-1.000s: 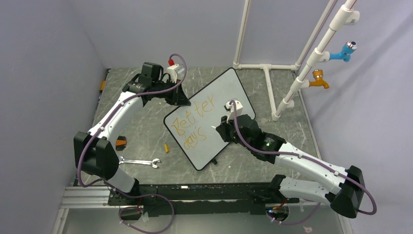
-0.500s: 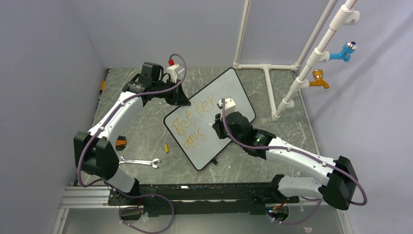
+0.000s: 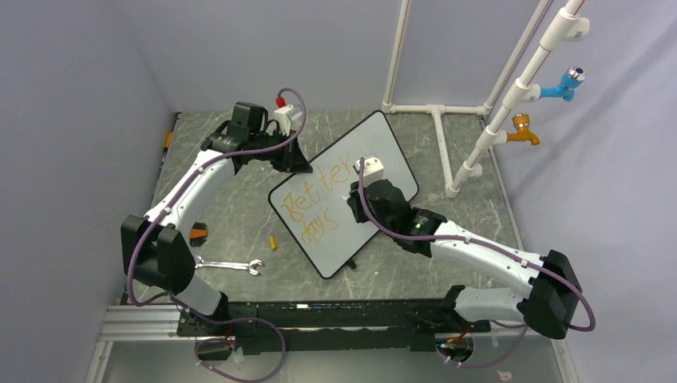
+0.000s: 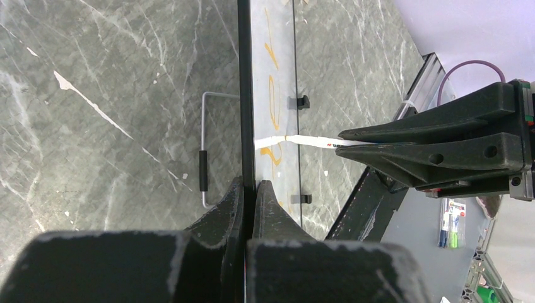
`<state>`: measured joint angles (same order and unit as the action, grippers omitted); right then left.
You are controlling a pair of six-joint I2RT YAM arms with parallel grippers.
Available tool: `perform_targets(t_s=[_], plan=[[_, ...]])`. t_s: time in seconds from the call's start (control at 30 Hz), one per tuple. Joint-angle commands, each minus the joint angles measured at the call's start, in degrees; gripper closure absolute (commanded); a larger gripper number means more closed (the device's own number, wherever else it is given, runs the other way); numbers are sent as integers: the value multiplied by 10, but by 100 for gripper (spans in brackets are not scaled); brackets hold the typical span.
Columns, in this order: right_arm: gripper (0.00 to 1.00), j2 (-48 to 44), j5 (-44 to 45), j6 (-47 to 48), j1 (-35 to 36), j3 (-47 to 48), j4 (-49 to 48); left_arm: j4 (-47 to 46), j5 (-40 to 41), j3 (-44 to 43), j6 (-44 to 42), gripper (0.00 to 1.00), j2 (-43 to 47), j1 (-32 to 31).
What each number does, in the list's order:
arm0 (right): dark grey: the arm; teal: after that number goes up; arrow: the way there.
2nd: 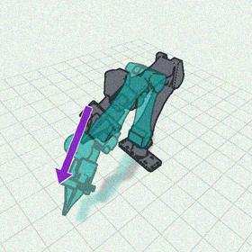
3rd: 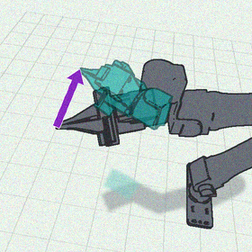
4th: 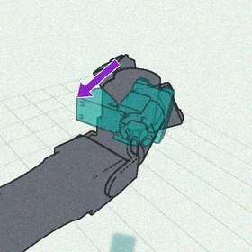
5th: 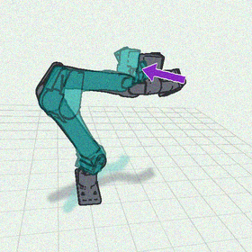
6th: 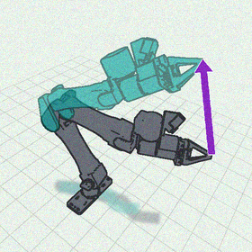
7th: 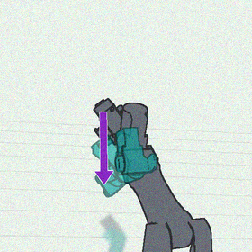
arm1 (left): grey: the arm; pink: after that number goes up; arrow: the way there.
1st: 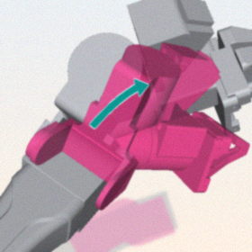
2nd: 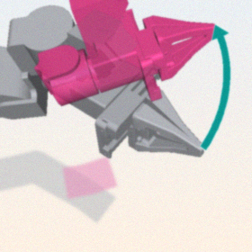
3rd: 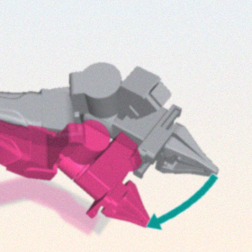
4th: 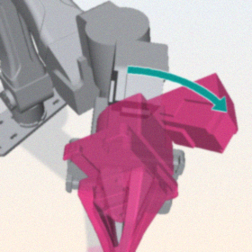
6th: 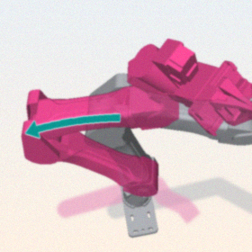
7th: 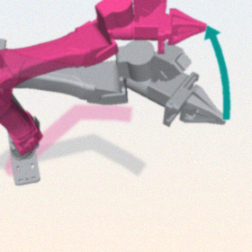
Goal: Write a sentence on the whiteboard
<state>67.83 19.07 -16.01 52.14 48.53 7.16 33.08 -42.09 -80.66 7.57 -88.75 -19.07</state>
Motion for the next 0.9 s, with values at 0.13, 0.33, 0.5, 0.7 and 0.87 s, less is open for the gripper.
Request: perform_targets(t_s=[0.13, 0.33, 0.5, 0.7, 0.87], plan=[[100, 6, -8, -4, -3, -10, -26, 6, -6, -3, -46, 100, -1, -23], [100, 3, -18, -11, -3, -32, -20, 6, -7, -3, -46, 100, -1, -23], [100, -7, -25, -20, -4, -49, -12, 6, -7, -4, -46, 100, -2, -23], [100, -29, -34, -33, -4, -74, -2, 6, -7, -4, -46, 100, -2, -23], [100, -37, -38, -40, -4, -84, -1, 6, -7, -4, -45, 100, -2, -23]])
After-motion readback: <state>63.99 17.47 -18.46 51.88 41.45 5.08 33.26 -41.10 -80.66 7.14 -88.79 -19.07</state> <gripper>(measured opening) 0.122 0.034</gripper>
